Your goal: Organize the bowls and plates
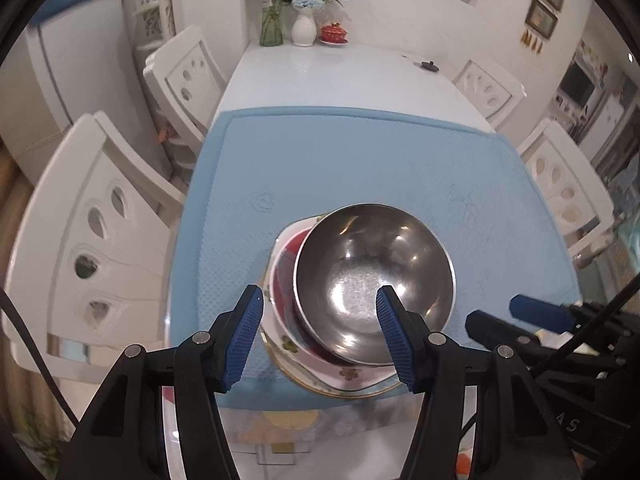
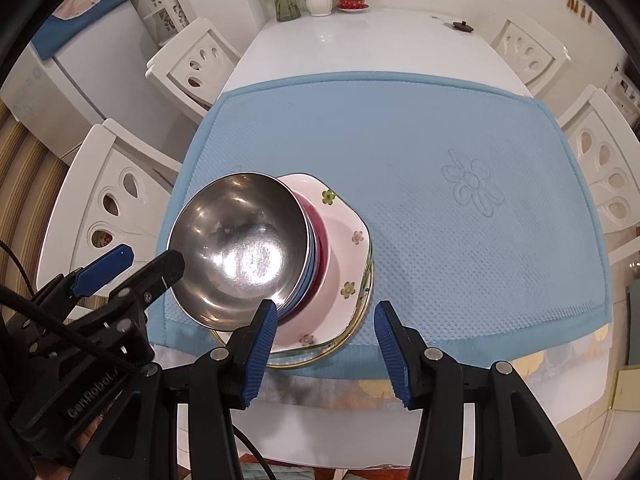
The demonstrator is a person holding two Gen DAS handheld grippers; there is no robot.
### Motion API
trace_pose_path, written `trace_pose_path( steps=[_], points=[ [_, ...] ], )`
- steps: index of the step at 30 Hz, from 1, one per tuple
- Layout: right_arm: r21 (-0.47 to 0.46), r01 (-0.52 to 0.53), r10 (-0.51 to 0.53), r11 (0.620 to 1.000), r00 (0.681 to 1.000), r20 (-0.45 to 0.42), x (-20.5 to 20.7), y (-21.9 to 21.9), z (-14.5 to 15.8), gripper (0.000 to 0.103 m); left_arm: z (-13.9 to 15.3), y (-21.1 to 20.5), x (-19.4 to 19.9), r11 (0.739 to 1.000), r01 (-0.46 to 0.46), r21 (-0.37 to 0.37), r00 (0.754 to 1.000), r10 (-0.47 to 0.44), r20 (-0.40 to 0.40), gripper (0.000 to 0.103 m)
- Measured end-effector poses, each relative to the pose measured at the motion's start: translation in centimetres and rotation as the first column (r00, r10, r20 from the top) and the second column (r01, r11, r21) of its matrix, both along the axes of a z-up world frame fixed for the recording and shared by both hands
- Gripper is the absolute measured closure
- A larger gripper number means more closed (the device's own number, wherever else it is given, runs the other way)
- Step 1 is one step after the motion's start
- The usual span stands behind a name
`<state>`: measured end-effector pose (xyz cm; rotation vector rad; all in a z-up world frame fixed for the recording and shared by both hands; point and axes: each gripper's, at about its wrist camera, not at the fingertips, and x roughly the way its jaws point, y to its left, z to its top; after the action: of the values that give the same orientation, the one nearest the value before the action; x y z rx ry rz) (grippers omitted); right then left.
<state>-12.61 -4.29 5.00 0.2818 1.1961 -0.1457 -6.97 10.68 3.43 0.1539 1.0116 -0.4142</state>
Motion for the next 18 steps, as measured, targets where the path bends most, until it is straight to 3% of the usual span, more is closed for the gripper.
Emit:
trace_pose_path(
  steps=[10,18],
  points=[
    [-0.008,0.018,-0.018,1.000,1.000,0.008,-0.12,0.14,0.09,0.054,0.09,0.16,0.13,1.000,-0.002,-0.002,1.000,0.002,0.008,0.046],
    [-0.011,0.025,-0.025,1.000,1.000,-0.006,-0.11,0.25,-0.15,0.054,-0.04,-0.14,0.28,0.999,0.005,0.041,1.000,-0.005,-0.001,0.046]
  ],
)
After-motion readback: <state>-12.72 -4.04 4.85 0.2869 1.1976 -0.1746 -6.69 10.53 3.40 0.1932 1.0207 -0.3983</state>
